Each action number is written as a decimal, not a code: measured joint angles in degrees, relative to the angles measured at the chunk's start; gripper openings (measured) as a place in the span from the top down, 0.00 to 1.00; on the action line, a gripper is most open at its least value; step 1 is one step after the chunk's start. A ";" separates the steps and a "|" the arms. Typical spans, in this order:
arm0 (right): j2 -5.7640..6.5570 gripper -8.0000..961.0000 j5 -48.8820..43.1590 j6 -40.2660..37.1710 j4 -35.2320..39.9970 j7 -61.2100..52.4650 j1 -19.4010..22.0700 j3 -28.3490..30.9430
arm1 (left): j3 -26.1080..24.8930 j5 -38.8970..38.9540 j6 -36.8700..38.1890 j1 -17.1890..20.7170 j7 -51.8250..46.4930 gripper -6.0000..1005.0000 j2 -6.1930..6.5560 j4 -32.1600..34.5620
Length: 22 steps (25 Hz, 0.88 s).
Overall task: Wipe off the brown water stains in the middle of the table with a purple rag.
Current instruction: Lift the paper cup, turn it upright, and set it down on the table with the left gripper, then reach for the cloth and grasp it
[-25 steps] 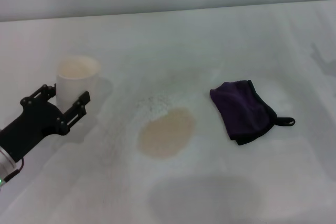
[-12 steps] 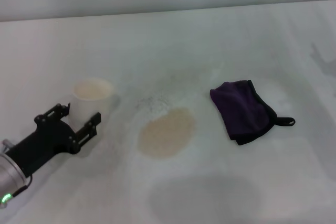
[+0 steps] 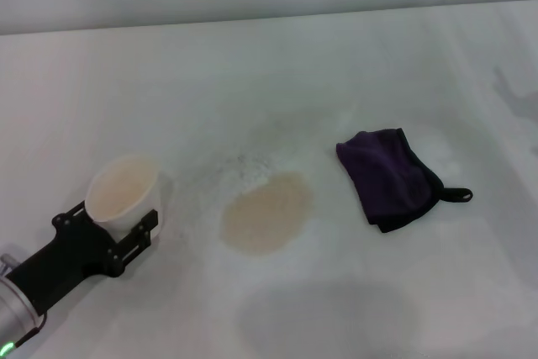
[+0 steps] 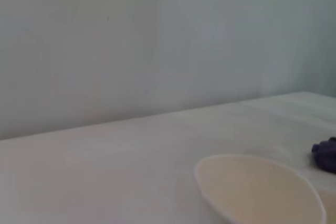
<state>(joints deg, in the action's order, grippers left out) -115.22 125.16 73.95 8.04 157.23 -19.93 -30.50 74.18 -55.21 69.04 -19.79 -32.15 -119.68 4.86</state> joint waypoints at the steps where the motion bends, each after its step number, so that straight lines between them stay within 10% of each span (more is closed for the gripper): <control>1: 0.00 0.09 0.00 -0.09 -0.05 0.00 -0.01 0.00 | -0.01 0.02 0.04 0.18 0.13 0.39 0.00 -0.04; 13: 0.00 0.09 0.00 -0.50 -0.48 0.06 0.31 0.00 | -0.25 1.32 -0.33 1.17 2.53 0.38 0.00 -0.27; 22: 0.00 0.09 0.00 -0.55 -0.58 0.14 0.48 0.00 | -0.19 1.39 0.37 1.27 5.34 0.17 0.03 0.03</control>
<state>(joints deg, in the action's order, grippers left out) -115.22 125.16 73.40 7.47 157.37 -19.45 -30.50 73.99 -53.81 69.41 -18.52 -26.81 -119.66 4.90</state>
